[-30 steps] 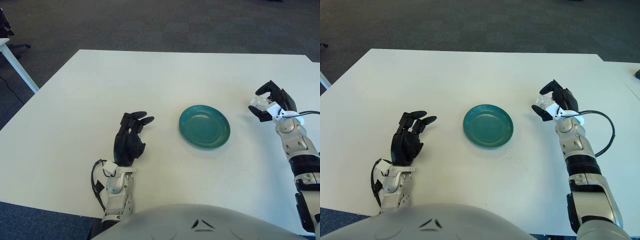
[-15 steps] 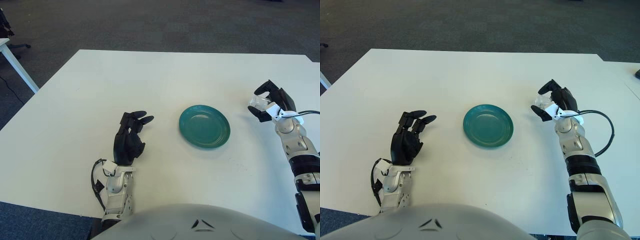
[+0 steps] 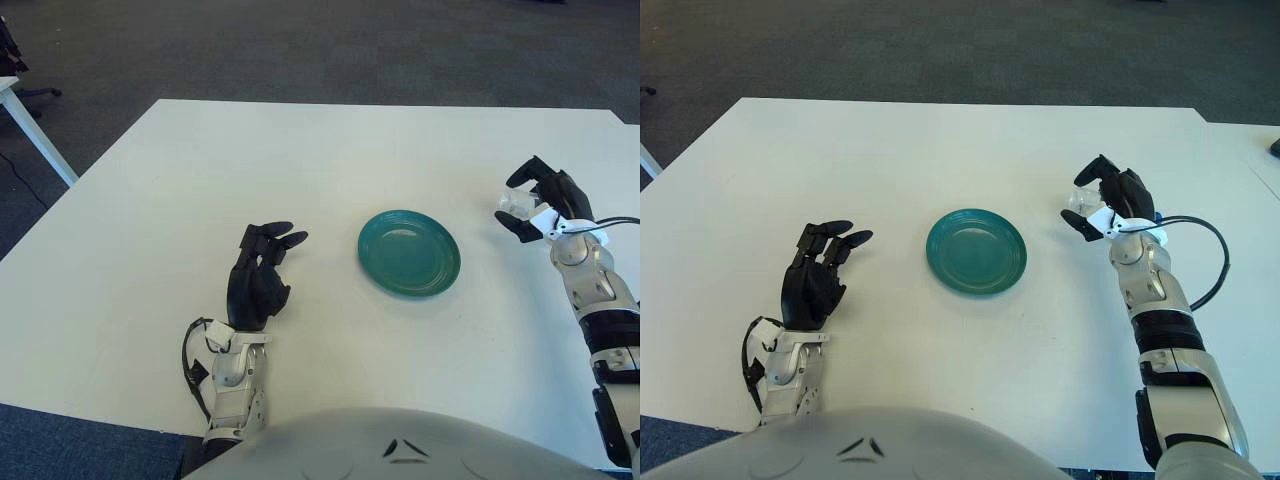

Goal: Put the bottle into the plate.

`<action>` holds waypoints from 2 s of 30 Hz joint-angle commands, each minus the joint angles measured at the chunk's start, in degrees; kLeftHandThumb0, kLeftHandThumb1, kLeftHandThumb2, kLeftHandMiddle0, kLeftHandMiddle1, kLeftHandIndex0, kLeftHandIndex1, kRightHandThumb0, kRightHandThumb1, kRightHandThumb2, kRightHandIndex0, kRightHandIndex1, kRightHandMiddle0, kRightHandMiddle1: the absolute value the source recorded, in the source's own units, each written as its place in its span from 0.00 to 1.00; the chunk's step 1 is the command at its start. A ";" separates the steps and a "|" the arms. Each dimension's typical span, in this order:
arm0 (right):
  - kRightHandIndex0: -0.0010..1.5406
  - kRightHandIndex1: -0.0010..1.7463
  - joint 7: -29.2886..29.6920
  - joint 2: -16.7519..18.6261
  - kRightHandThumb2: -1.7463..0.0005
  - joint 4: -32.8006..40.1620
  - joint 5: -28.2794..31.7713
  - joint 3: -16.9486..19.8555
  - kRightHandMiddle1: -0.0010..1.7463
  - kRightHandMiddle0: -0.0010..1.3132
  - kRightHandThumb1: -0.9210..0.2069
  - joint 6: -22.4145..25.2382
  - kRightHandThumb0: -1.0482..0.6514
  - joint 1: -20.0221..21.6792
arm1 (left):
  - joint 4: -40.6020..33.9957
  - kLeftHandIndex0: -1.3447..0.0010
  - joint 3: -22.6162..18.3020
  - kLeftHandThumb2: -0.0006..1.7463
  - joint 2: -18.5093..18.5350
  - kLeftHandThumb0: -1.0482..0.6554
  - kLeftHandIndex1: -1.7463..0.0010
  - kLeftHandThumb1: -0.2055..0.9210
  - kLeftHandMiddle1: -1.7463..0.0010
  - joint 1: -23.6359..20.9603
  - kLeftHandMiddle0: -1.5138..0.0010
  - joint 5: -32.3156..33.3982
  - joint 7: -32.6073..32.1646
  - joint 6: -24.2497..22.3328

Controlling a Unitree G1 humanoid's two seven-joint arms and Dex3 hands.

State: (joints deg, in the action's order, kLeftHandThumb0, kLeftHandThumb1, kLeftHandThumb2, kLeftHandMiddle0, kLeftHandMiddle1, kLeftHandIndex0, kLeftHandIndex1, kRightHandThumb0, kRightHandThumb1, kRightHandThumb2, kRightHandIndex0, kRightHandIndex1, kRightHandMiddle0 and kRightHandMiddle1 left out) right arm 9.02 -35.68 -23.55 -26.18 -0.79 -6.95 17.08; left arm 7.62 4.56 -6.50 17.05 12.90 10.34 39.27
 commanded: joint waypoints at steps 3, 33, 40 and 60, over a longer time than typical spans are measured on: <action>0.81 1.00 -2.30 -2.59 0.12 4.84 -1.83 0.04 1.00 0.58 0.70 0.89 0.30 3.44 | 5.96 0.84 -0.55 0.46 -2.18 0.26 0.32 1.00 0.51 2.23 0.67 1.33 0.27 0.37; 0.81 1.00 -8.00 -0.83 0.10 17.11 -6.81 -3.24 1.00 0.59 0.72 6.49 0.29 5.03 | 5.31 0.84 -0.84 0.46 -1.75 0.26 0.32 1.00 0.51 2.25 0.67 1.85 0.52 -0.12; 0.81 1.00 -7.90 1.54 0.09 18.44 -9.05 -6.10 1.00 0.60 0.73 6.90 0.29 5.72 | 4.92 0.84 -0.61 0.46 -1.91 0.26 0.32 1.00 0.51 2.51 0.67 1.61 0.35 -0.16; 0.78 1.00 -7.19 8.61 0.09 20.75 -14.67 -13.29 1.00 0.61 0.74 5.76 0.28 4.99 | 4.46 0.84 0.03 0.46 -2.42 0.26 0.32 1.00 0.51 2.80 0.67 0.81 -0.28 -0.16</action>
State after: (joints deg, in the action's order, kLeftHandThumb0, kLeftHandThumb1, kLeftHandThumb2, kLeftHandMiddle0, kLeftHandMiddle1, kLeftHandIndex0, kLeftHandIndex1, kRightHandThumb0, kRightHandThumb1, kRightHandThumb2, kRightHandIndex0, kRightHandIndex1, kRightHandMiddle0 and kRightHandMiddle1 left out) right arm 1.59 -27.66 -3.21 -39.55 -13.42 -1.18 21.36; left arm 7.56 4.64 -6.51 16.78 13.05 10.45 39.24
